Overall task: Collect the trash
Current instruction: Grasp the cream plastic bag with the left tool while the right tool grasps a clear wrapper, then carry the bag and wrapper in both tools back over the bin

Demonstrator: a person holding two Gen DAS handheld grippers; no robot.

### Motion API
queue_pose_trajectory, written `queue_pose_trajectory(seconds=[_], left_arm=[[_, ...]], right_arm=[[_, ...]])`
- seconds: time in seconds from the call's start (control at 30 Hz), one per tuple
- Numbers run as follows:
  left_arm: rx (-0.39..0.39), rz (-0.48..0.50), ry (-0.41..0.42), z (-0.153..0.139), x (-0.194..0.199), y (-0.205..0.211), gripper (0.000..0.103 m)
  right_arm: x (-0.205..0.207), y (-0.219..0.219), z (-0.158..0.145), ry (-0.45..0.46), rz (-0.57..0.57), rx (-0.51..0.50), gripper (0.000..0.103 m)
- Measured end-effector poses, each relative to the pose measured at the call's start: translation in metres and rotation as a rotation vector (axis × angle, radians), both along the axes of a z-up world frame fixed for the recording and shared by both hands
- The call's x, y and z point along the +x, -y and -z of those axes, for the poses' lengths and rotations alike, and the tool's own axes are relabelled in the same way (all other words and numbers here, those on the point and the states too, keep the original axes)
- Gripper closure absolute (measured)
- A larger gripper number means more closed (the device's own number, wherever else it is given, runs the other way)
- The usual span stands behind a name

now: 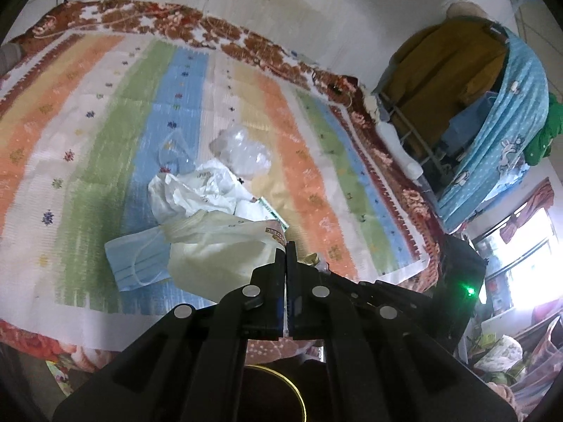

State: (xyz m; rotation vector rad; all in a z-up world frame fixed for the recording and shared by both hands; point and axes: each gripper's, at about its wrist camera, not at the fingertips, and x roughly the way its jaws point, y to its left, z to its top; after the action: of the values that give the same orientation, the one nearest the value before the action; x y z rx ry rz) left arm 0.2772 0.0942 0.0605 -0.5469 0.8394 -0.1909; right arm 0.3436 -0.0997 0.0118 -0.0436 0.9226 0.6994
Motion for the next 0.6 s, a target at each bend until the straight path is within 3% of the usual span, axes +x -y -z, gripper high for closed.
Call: queue_pose_trajectory(seconds=[0.17,0.6], left_arm=[[-0.038,-0.009,0.018,-0.011,-0.019,-0.002,0.103],[0.062,0.012,0.052,-0.025,-0.084,0.026,0.103]], right_arm=[[-0.015,0.006,-0.012,0.048,-0.003,-0.009,0.099],[-0.074,0.018,-0.023,0.123,-0.029,-0.016,0.099]])
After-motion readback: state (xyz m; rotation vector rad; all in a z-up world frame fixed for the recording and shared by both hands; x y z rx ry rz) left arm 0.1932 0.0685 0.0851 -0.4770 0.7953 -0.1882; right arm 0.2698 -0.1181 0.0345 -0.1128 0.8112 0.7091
